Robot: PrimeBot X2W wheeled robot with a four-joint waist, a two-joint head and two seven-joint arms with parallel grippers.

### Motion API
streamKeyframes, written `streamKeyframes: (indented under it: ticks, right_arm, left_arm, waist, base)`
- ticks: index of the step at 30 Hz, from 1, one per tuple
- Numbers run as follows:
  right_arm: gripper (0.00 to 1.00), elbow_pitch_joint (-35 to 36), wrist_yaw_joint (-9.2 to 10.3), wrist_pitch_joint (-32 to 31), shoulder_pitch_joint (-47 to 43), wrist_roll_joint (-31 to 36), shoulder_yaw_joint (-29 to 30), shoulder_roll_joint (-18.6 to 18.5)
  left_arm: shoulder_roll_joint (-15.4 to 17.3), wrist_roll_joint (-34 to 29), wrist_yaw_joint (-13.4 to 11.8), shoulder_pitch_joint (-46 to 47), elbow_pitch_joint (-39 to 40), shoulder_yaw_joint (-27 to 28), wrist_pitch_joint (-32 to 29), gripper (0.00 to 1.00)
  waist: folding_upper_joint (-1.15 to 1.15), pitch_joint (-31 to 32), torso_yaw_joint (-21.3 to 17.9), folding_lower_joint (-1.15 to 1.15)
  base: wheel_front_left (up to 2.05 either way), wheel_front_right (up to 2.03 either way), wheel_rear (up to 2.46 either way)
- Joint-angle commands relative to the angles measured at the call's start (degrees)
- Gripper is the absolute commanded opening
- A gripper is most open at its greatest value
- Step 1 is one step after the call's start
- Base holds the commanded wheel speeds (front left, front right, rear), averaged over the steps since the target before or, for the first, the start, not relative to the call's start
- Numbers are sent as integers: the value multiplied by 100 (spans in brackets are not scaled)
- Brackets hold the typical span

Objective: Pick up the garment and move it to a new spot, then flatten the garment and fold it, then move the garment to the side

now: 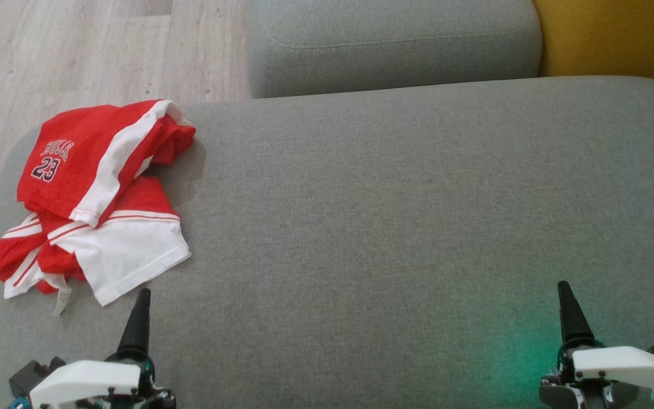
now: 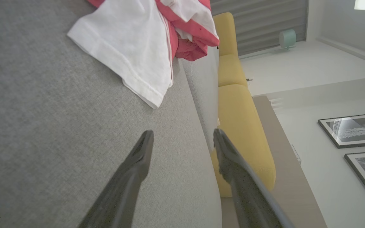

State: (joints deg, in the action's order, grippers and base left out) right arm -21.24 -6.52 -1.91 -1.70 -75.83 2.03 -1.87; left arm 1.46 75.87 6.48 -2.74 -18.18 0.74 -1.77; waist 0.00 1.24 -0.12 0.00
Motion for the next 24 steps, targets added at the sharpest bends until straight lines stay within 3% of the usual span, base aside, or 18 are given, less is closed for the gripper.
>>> streamKeyframes:
  ticks: [1,15,24]
  right_arm:
    - [100,208,-22,79,274,192,-65,-68]
    - [100,576,-33,312,213,1362,-358,-114]
    - [100,694,-40,462,231,2001,-686,-182]
  left_arm:
    - [63,-183,-11,185,252,19,62,100]
    - [75,-1413,-308,108,587,-181,295,100]
    - [82,-2091,-367,45,806,-312,446,100]
  waist:
    - [0,7,-1,0]
    - [0,89,12,0]
    - [0,138,14,0]
  base:
    - [0,0,0]
    - [0,0,0]
    - [0,0,0]
